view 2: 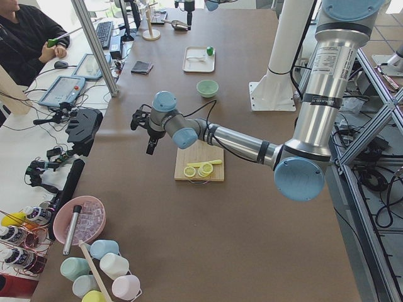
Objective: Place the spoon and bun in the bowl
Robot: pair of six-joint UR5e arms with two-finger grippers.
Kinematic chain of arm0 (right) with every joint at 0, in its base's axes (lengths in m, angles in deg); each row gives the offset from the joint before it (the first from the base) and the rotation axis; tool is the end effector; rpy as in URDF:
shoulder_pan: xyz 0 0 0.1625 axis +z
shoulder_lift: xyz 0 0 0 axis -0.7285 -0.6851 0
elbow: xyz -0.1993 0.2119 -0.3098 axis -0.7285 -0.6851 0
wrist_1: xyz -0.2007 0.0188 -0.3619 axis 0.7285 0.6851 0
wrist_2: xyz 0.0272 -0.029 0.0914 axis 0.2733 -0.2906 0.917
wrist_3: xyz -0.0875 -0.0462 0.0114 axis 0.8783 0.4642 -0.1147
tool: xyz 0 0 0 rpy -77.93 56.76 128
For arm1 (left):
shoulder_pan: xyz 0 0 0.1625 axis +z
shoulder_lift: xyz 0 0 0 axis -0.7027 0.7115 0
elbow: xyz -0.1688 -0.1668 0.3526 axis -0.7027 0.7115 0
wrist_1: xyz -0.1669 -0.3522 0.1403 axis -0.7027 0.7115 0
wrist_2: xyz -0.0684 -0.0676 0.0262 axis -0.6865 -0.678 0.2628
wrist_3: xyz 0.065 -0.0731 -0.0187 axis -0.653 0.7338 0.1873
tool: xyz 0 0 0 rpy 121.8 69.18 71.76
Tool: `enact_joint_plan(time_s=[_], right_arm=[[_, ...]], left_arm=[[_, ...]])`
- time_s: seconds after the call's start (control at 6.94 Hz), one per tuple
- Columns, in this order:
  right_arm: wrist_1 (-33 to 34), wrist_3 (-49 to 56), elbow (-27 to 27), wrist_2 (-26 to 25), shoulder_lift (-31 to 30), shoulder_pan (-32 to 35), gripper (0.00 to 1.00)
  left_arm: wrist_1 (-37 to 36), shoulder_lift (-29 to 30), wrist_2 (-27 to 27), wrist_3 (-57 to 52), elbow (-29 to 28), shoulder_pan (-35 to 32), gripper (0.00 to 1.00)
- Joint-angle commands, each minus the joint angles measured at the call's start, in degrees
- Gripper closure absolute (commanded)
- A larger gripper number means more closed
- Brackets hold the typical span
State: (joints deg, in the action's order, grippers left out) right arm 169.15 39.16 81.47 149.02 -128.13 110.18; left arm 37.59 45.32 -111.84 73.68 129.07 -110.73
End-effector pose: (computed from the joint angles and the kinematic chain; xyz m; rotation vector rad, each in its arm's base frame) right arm -0.1887 -0.5254 0.4567 0.0251 -0.8812 0.0343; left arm 0.1673 -0.5723 0.4589 0.3888 0.8832 -0.0252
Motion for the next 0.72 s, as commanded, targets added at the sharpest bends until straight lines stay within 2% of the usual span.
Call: enact_joint_plan(time_s=[0.0, 0.29, 0.58], right_arm=[[-2.81, -9.70, -0.74, -5.21, 1.60, -7.84, 0.00], [-2.82, -13.41, -4.15, -9.34, 4.75, -12.95, 0.00], [-2.82, -13.17, -6.89, -10.32, 6.09, -14.81, 0.00]], left_arm=[[0.13, 0.84, 0.34, 1.15, -0.11, 1.05, 0.02], [0.22, 1.72, 2.69, 3.42, 0.06, 3.76, 0.02], [0.31, 2.24, 3.06, 3.70, -0.11, 4.83, 0.02]])
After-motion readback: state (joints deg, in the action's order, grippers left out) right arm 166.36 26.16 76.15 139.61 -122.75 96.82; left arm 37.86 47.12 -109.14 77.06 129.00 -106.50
